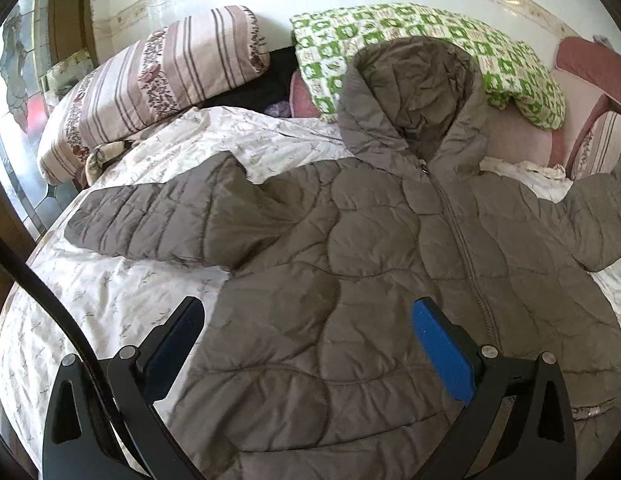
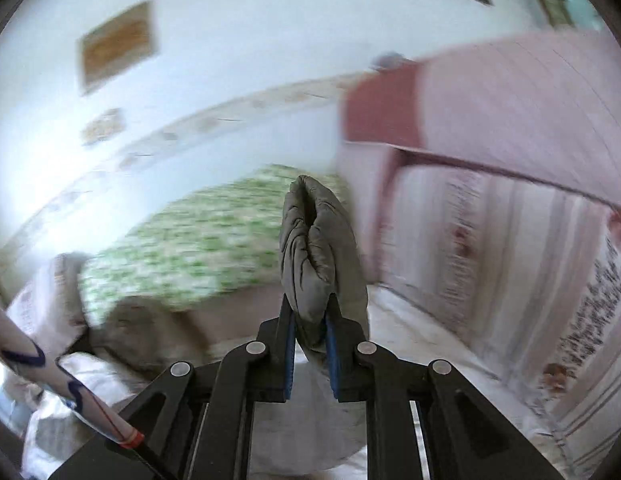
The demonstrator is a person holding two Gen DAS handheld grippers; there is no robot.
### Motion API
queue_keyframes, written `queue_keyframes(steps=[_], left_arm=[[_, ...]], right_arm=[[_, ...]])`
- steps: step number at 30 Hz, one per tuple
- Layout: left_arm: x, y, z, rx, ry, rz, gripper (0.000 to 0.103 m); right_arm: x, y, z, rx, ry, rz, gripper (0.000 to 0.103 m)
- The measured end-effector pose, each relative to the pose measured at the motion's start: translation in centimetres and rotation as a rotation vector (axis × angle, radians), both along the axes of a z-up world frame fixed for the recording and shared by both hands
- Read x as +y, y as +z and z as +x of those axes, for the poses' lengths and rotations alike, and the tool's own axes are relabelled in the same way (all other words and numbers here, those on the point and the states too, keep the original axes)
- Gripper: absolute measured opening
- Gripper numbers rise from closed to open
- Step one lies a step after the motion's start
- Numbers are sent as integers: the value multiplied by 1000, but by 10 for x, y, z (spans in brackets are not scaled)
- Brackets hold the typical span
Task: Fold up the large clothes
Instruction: 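Fold the held sleeve across the jacket body and open the right tool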
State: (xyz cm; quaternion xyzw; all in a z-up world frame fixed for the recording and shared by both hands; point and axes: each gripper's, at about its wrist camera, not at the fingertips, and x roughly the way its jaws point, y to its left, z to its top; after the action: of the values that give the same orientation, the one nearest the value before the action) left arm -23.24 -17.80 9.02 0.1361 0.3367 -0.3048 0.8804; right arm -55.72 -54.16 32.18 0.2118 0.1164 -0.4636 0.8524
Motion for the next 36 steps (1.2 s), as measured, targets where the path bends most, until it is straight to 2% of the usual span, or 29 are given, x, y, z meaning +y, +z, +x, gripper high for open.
queue_keyframes(steps=[5, 8, 11, 16, 18, 23, 27, 29, 31, 32, 33, 34, 36], left_arm=[[20, 4, 10, 13, 32, -25, 103], [28, 4, 15, 17, 46, -31, 103], [32, 3, 18, 18, 51, -30, 103], [36, 3, 22, 26, 69, -37, 103], [36, 2, 24, 33, 73, -37, 103], [31, -2, 26, 39, 78, -25, 103], [27, -6, 28, 49, 77, -19, 103], [24, -7, 30, 53, 75, -16, 103], [22, -9, 30, 58, 73, -13, 103], [20, -10, 30, 60, 72, -11, 103], [19, -11, 30, 62, 70, -9, 103], [18, -12, 30, 63, 69, -7, 103], [16, -13, 31, 64, 67, -5, 103]], right_arm=[[55, 23, 74, -12, 183, -15, 14], [81, 15, 123, 9, 283, -7, 14], [100, -7, 165, 28, 363, 25, 14], [115, -69, 228, 72, 481, 127, 14], [120, -96, 241, 80, 506, 178, 14], [134, -177, 293, 182, 566, 288, 14], [140, -222, 314, 247, 595, 330, 14], [146, -238, 322, 278, 643, 362, 23], [152, -240, 321, 281, 674, 357, 48], [156, -238, 320, 289, 694, 343, 55], [158, -232, 317, 293, 703, 317, 67], [159, -226, 311, 278, 715, 291, 71], [157, -213, 300, 242, 749, 271, 71]])
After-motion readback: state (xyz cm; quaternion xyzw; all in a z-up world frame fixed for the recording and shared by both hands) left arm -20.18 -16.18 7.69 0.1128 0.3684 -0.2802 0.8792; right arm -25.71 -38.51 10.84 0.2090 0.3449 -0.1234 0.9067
